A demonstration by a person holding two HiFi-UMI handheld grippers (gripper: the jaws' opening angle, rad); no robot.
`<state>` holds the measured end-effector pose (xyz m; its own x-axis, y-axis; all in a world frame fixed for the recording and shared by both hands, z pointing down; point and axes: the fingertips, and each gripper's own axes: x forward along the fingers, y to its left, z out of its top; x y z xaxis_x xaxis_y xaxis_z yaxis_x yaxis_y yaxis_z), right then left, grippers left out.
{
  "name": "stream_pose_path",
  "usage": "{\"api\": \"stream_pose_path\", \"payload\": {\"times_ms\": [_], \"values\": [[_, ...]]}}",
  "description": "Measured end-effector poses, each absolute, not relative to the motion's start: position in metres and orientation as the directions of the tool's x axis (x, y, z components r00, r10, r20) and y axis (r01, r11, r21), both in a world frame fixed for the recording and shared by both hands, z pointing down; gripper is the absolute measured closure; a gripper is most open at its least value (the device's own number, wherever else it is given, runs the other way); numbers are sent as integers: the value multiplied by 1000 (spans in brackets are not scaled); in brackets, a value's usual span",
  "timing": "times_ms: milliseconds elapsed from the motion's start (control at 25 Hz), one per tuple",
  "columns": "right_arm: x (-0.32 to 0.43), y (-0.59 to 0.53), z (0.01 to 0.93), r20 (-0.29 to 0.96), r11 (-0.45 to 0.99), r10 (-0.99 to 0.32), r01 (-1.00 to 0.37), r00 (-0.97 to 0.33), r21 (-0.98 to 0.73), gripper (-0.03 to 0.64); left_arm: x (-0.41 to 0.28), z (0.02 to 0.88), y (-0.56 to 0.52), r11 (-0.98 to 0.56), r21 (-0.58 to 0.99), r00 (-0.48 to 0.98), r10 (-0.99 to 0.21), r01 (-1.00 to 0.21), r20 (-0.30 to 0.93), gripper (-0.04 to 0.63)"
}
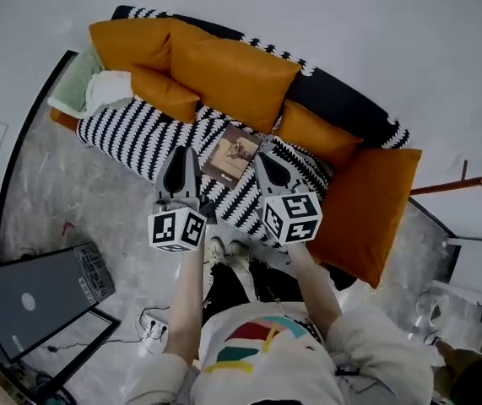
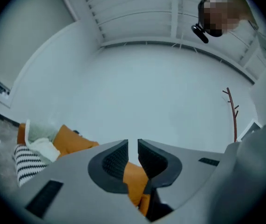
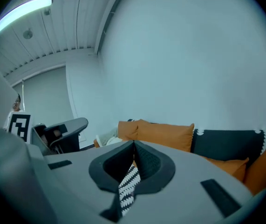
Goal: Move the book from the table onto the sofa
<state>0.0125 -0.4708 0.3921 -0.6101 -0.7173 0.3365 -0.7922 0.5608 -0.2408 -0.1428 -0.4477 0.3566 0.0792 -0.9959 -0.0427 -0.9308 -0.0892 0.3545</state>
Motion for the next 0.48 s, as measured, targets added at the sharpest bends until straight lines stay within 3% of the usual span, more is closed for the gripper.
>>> {"api": "stream_pose_path", "payload": {"times_ms": [120,480], "values": [[6,-470,352,281,573,-734,-786,-618,-232,604,-154,296,-432,-31,252,4,-994,-967,-108,586],[-8,-450,262,136,627,-749,-760,-649,-172,604,-160,205,-391,-21,167,-18,-973,-986,-230,586]]}}
